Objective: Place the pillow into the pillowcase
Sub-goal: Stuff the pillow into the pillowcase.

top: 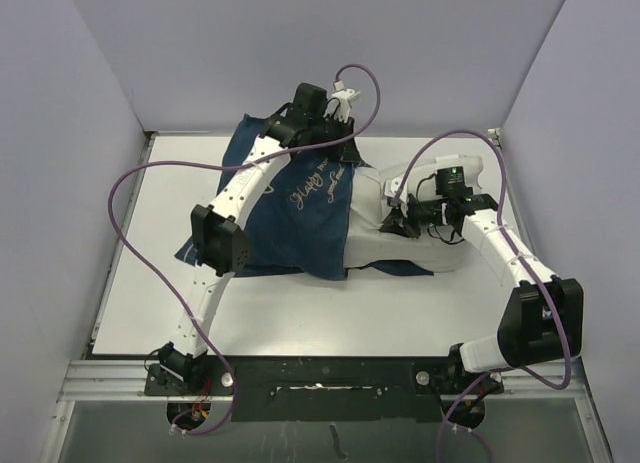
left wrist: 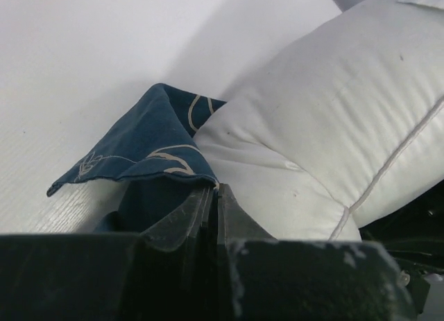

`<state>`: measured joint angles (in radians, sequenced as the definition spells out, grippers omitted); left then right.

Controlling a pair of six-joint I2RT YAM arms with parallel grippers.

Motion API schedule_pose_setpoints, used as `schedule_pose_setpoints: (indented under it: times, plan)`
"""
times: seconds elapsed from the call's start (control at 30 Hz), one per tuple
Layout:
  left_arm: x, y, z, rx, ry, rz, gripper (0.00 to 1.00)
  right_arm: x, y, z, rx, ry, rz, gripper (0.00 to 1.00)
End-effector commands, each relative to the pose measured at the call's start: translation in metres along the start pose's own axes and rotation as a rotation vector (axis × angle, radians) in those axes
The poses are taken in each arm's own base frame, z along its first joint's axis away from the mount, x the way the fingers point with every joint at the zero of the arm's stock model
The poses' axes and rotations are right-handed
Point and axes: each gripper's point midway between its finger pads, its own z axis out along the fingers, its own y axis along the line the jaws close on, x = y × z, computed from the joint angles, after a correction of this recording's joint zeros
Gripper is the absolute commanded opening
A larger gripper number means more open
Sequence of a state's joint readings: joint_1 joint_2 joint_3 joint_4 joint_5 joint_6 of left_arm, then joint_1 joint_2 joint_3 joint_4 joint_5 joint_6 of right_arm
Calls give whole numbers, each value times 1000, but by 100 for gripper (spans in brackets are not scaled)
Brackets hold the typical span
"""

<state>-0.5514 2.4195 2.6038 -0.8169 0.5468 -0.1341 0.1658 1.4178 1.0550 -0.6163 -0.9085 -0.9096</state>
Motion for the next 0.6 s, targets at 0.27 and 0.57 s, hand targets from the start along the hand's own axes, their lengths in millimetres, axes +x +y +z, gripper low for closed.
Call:
schedule_pose_setpoints:
  times: [0.27, 0.57]
  plan:
    - [-171, -127, -146, 335, -669, 149, 0, -169, -167, -111, 448, -137, -208, 0]
    - [-184, -115, -181, 295, -880, -6, 0, -276, -113, -35, 236, -311, -408, 0]
